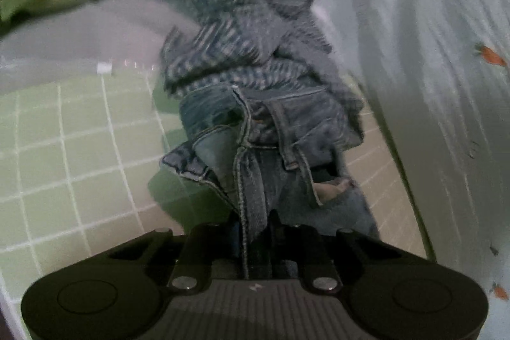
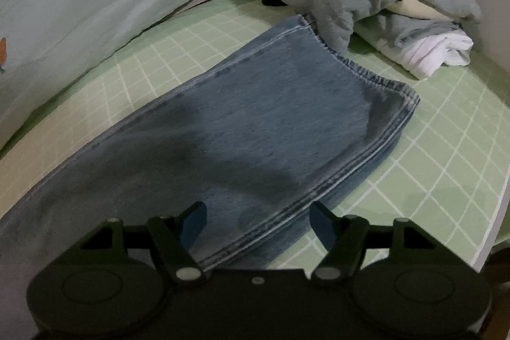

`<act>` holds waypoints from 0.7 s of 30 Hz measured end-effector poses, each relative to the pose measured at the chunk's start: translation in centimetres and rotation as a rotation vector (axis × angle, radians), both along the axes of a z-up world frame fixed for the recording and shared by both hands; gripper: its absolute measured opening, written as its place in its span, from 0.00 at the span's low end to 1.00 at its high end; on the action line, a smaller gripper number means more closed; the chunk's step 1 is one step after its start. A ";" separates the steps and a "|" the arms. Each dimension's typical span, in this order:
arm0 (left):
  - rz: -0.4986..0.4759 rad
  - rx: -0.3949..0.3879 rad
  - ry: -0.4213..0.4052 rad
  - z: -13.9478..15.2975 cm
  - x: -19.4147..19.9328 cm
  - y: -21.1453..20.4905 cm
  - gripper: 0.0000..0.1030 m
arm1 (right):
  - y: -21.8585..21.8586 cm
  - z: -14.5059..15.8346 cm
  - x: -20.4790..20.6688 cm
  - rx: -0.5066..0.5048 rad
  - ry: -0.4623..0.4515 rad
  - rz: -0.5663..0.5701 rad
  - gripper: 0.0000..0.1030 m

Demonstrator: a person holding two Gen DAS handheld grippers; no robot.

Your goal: Fold clothes

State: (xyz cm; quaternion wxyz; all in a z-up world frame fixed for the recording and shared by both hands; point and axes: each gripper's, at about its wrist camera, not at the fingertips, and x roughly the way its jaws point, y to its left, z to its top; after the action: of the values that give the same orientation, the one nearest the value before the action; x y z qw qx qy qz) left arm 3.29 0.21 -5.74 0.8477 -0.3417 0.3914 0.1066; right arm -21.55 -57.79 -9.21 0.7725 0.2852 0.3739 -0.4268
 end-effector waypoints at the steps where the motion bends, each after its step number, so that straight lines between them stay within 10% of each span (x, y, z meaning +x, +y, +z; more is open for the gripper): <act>1: -0.014 0.024 -0.022 0.5 -0.3 -0.3 0.17 | -0.1 -0.1 -0.1 0.003 -0.003 0.003 0.69; 21: -0.688 0.403 -0.425 8.3 -5.3 -20.7 0.17 | -4.6 -1.1 -4.8 0.021 -0.027 0.024 0.68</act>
State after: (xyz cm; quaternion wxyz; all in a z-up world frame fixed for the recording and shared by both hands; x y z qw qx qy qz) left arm -1.99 -20.44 2.58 0.9450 -0.0343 0.2711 -0.1800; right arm -26.39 -62.41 -10.33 0.7795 0.2944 0.3712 -0.4098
